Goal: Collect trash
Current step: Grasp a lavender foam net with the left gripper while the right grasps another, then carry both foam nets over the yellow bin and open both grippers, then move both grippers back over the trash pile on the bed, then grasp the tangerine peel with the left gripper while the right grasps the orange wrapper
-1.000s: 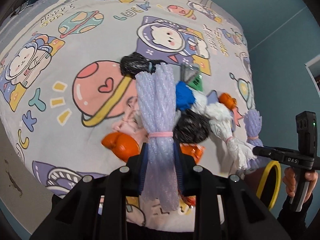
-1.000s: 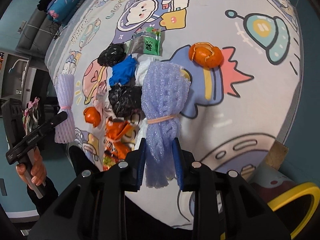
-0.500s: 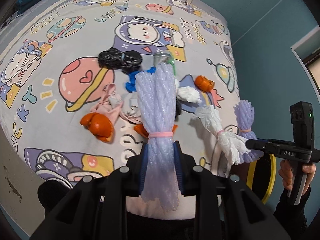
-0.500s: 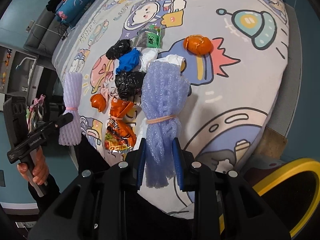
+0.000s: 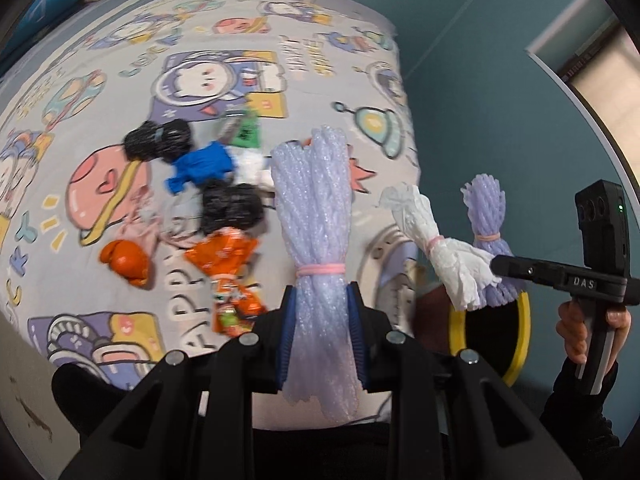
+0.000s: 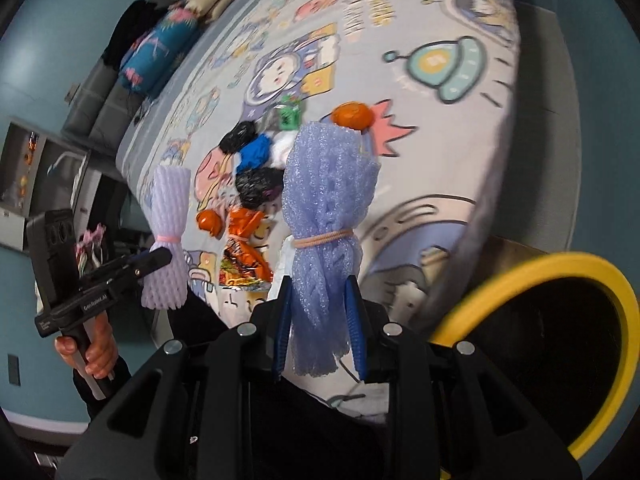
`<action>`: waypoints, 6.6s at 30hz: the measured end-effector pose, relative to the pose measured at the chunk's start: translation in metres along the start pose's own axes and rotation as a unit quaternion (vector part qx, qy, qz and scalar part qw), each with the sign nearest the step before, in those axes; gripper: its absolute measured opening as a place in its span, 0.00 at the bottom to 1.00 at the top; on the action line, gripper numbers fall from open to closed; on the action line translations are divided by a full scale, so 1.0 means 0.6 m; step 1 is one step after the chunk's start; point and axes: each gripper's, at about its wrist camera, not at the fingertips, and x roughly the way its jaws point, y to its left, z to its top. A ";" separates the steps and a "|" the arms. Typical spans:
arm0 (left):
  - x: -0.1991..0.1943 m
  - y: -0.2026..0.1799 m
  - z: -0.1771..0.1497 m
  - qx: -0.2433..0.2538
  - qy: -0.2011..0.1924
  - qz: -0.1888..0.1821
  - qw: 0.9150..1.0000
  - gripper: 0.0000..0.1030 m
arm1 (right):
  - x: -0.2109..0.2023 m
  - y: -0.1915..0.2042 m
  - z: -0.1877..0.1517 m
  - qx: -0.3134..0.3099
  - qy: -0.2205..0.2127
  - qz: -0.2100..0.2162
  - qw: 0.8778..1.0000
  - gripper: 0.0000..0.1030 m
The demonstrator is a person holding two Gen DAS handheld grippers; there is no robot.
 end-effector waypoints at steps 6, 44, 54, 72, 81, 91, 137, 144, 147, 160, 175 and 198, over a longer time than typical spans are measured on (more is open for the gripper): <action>0.027 -0.084 0.003 0.049 0.016 -0.030 0.998 0.23 | -0.055 -0.062 -0.033 0.056 -0.031 -0.015 0.998 0.23; 0.219 -0.404 -0.084 0.211 0.136 -0.117 0.961 0.23 | -0.109 -0.283 -0.152 0.252 -0.052 -0.086 0.962 0.26; 0.194 -0.405 -0.081 0.207 0.117 -0.128 0.963 0.45 | -0.125 -0.297 -0.152 0.269 -0.067 -0.095 0.956 0.36; 0.126 -0.298 -0.033 0.139 0.059 -0.103 0.983 0.63 | -0.137 -0.224 -0.113 0.217 -0.095 -0.094 0.967 0.44; 0.086 -0.200 -0.008 0.085 0.025 -0.062 0.994 0.70 | -0.093 -0.128 -0.057 0.139 -0.073 -0.086 0.984 0.49; 0.037 -0.076 0.005 0.027 -0.006 -0.006 1.000 0.77 | -0.029 -0.042 -0.019 0.072 -0.037 -0.072 0.994 0.51; 0.078 0.353 -0.009 -0.242 0.036 0.096 0.965 0.79 | 0.306 0.253 0.018 -0.100 0.150 -0.012 0.984 0.55; 0.109 0.356 0.003 -0.247 0.053 0.098 0.963 0.79 | 0.337 0.258 0.021 -0.101 0.166 -0.013 0.981 0.55; 0.120 0.362 0.007 -0.252 0.057 0.096 0.961 0.79 | 0.352 0.257 0.023 -0.101 0.174 -0.016 0.979 0.55; 0.156 0.369 0.012 -0.253 0.076 0.081 0.961 0.55 | 0.406 0.266 0.025 -0.106 0.201 -0.020 0.974 0.54; 0.171 0.359 0.010 -0.245 0.085 0.064 0.964 0.35 | 0.450 0.278 0.020 -0.109 0.211 -0.038 0.971 0.45; 0.045 0.350 -0.034 -0.250 0.047 0.088 0.963 0.23 | 0.312 0.257 -0.002 -0.113 0.151 0.010 0.982 0.28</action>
